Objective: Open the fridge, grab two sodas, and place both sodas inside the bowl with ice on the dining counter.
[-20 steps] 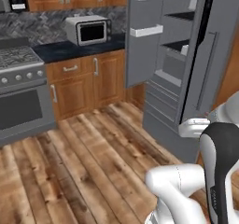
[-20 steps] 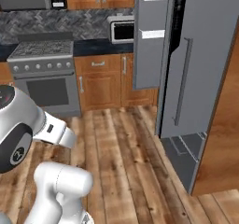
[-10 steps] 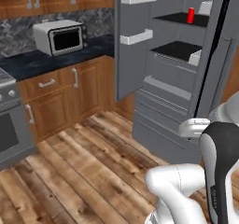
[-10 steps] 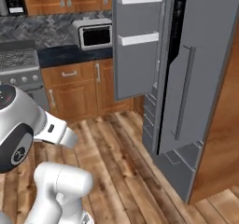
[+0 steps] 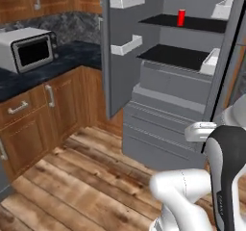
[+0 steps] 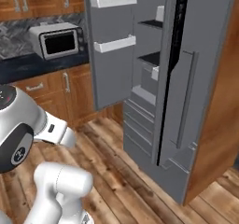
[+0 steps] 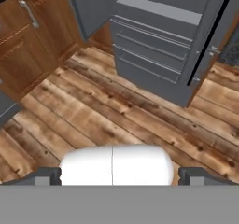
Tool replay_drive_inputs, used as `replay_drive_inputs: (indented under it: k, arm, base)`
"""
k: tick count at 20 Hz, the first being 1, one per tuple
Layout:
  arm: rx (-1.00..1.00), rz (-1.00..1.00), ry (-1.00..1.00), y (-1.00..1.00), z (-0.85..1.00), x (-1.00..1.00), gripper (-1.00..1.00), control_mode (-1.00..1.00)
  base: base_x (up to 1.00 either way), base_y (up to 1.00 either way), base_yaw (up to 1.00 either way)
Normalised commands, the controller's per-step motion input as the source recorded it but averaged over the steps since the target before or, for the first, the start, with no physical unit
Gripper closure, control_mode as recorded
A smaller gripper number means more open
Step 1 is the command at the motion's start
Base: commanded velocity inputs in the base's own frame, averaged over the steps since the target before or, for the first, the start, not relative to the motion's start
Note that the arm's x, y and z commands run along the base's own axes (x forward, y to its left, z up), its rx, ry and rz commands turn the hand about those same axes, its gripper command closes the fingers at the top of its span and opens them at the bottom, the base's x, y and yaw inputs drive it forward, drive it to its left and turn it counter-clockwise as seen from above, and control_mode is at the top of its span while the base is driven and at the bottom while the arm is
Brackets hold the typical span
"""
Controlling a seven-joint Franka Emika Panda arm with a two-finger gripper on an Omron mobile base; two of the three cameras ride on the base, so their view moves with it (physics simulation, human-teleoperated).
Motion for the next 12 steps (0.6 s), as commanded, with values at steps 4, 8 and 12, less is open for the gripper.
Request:
replay_drive_inputs:
  k: [4, 8, 12]
  arm:
    - [0.00, 0.00, 0.00, 0.00, 0.00, 0.00, -1.00, 1.00]
    - [0.00, 0.00, 0.00, 0.00, 0.00, 0.00, -1.00, 1.00]
    - [0.00, 0.00, 0.00, 0.00, 0.00, 0.00, -1.00, 1.00]
  base:
    - [0.45, 0.63, -0.45]
    - [0.45, 0.65, -0.45]
    - [0.50, 0.55, -0.43]
